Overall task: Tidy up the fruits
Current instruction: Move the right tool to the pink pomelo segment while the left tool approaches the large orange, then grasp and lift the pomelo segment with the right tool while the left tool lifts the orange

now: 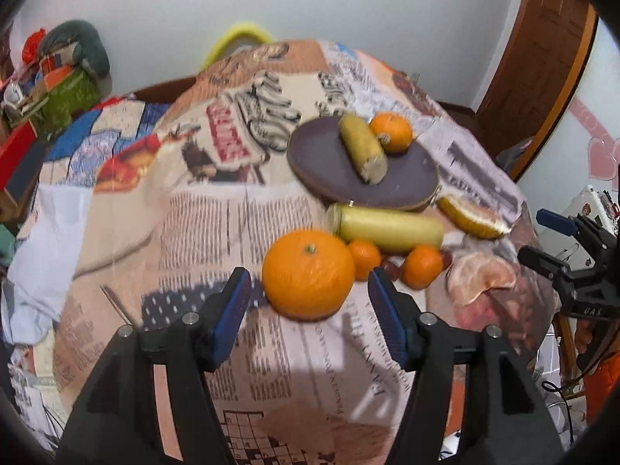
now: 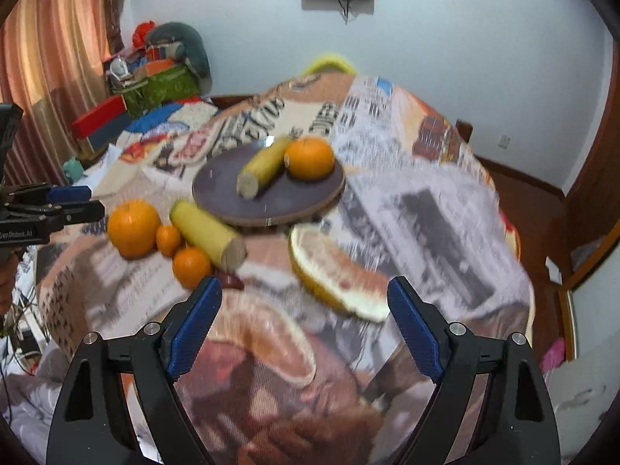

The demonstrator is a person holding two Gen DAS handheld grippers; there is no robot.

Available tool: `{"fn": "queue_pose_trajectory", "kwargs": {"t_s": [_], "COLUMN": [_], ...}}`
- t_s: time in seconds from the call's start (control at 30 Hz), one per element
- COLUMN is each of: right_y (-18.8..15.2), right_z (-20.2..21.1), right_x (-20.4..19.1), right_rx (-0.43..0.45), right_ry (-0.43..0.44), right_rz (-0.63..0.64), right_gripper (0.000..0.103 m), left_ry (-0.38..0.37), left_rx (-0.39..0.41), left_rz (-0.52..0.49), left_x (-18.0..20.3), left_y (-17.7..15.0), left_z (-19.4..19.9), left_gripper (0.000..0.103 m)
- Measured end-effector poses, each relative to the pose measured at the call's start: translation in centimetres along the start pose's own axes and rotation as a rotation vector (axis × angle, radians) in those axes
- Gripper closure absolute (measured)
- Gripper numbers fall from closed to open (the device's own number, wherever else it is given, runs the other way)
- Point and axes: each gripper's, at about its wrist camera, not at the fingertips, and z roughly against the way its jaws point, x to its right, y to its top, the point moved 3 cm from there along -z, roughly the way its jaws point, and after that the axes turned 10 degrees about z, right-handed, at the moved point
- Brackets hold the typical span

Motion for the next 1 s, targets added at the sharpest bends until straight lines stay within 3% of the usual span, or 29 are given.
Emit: {"fn": "queue_pose_trajectory", "kwargs": {"t_s": [0.1, 0.17, 0.37, 0.63, 0.67, 0.73, 1.0], "right_y": [-1.1, -1.6, -3.2, -3.3, -3.3, -3.3, -3.7], "right_z": [-1.1, -1.8, -4.1, -4.5, -4.4, -4.4, -3.4], "right_x": [-0.7, -1.1, -2.0, -2.3, -2.2, -2.3, -1.9], "right_rx": [-0.035, -0.058, -0.127, -0.103, -0.097, -0.091, -0.089], "right_ry": [0.036, 0.065, 0.11, 0.134, 0.14, 0.163, 0.171], "right_rz": [-0.002, 0.005, 0.035, 0.067, 0.067, 0.066, 0.033], "right_gripper": [0.017, 0.017, 0.017, 0.018, 0.019, 0.033, 0.054], "left_ry": [0.006, 0.004, 0.012, 0.017, 0.015, 0.014, 0.0], "left_rx": [-0.017, -0.026, -0.059, -0.047, -0.042, -0.033, -0.031], "left_rz": [0.024, 0.039, 0.046, 0.049, 0.053, 0.053, 0.024], "left_x": [-0.4, -0.5, -0.4, 0.0, 0.0, 0.0, 0.2], "left_y": [-0.8, -1.3, -1.3, -0.5, -0.4, -0.3, -1.2], "left_z": [-1.0, -1.7, -4.1, -5.9, -5.9, -6.0, -4.4], "left_gripper": [0.04, 0.034, 0.034, 0.034, 0.034, 0.034, 0.035]}}
